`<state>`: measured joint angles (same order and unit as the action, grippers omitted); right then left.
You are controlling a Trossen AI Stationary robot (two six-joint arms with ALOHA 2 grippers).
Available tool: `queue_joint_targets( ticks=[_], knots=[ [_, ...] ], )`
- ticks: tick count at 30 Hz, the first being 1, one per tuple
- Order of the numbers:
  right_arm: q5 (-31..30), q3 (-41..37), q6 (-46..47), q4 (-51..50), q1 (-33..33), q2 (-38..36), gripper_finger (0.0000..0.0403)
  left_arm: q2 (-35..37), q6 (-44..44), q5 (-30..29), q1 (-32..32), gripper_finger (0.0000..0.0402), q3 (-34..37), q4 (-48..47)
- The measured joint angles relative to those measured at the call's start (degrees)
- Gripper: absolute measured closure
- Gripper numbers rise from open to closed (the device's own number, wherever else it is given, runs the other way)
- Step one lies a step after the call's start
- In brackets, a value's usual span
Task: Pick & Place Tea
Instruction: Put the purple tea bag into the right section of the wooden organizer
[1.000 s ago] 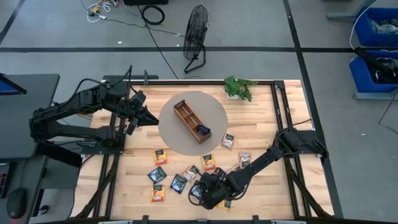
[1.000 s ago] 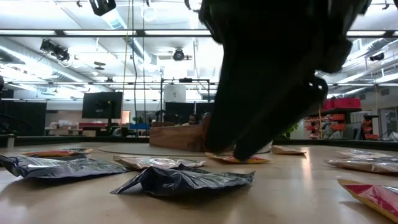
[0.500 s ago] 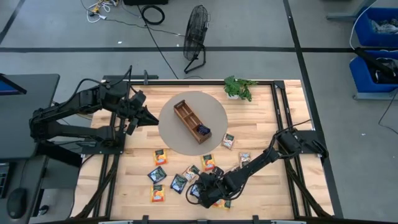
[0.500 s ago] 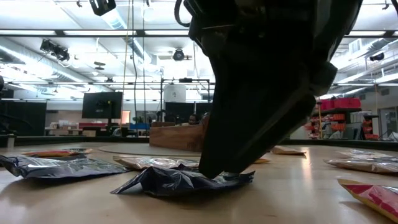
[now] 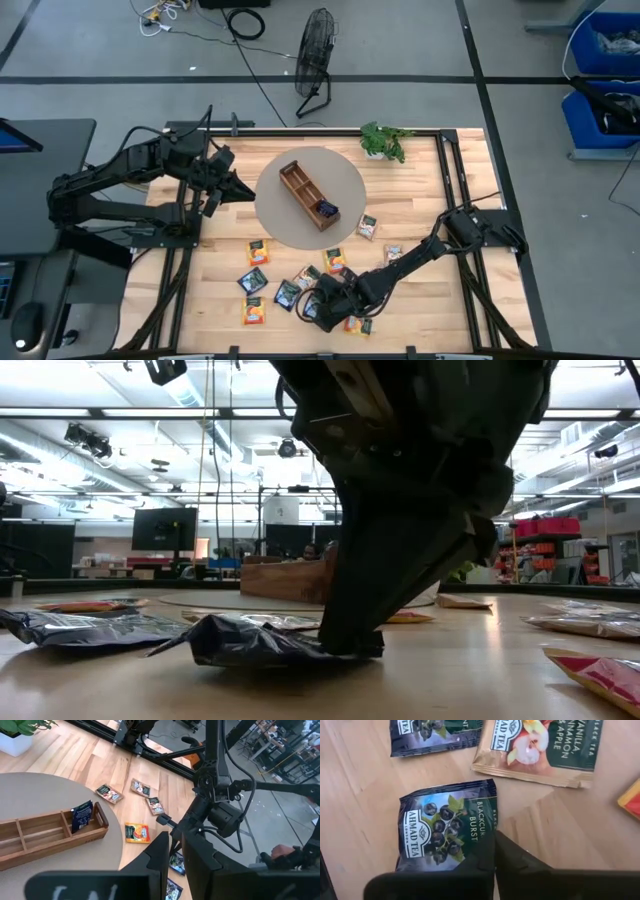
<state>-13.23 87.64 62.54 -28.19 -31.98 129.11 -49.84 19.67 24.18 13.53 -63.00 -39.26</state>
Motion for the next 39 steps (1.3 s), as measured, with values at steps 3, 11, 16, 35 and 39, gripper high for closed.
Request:
queue_joint_targets(
  ticks=[3, 11, 16, 35, 39],
  knots=[
    [0.42, -0.34, -3.37, 0.00, 0.69, -1.38, 0.0400, 0.00, -0.01, 0.00, 0.00, 0.0344, 0.00, 0.03],
    [-1.35, -0.81, -6.07, -3.82, 1.73, -4.66, 0.0402, -0.51, 1.82, 0.03, -0.03, 0.0344, 0.00, -0.14],
    [-2.46, -0.73, -6.09, -5.20, 1.81, -4.93, 0.0402, -3.27, 3.87, 1.99, -1.72, 0.0336, 2.07, -0.25],
    [-9.81, 8.35, -11.13, -13.24, 1.94, -5.09, 0.0403, -22.08, 5.16, 9.33, -15.61, 0.0215, 5.33, 10.14],
    [-10.33, 8.37, -11.17, -13.15, 2.03, -5.11, 0.0403, -27.81, 3.72, 11.35, -17.95, 0.0206, 5.33, 12.37]
  ],
)
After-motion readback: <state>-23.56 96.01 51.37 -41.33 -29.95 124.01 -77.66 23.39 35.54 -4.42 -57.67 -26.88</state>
